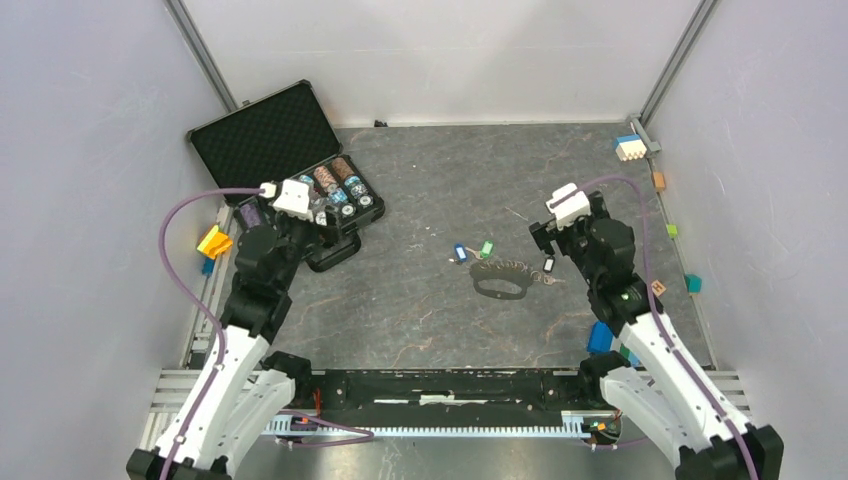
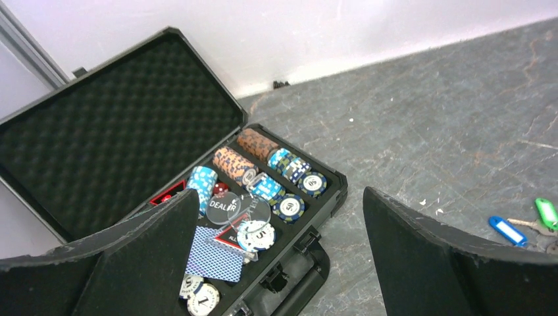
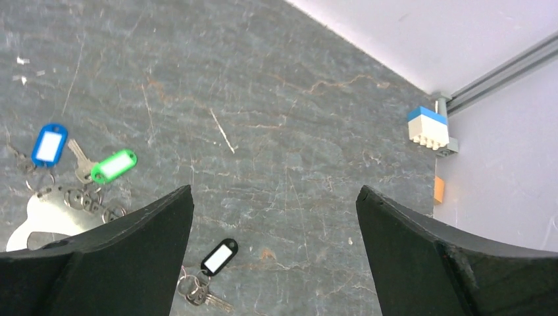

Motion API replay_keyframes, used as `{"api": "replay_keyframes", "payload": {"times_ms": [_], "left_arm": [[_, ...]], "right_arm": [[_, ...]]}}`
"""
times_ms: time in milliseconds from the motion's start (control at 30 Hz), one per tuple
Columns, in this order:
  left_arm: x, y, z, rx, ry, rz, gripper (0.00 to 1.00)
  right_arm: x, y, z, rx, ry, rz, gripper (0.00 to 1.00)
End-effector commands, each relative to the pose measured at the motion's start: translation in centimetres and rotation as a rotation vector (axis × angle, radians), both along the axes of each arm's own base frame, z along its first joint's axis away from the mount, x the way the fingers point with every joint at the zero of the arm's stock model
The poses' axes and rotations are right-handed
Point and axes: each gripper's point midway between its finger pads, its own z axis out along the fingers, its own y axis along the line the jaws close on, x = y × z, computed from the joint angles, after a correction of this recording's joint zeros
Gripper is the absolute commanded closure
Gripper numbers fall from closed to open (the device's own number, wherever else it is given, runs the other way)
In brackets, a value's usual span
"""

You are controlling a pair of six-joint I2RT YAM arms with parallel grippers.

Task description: Put the keys on the keyring

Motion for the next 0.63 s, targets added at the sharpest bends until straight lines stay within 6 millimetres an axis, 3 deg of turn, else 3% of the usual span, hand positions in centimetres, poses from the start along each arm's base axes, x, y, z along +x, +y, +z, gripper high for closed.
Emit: {"api": "replay_keyframes", "payload": {"times_ms": [0,167,300,600], "left_arm": [[-1.4,0.7,0.8,-0.056,-0.033,0.019,0.0],[-2.1,1.0,0.7,-0.051,-0.068,0.01,0.0],[-2.5,1.3,0.5,-0.054,-0.088,0.015,0.0],[-2.3,1.2,-0.2,-0.043,-0.067,0.002,0.0]], "right_arm": [[-0.2,-0.5,3.2,0.133,-0.17,-0.054,0.02],[-1.5,0.3,2.6,0.133,-0.203,0.023,0.02],[-2.3,0.5,3.6,0.148,-0.254,0.048,0.02],[-2.3,0.5,3.1,0.142,-0.242,0.049,0.02]]}}
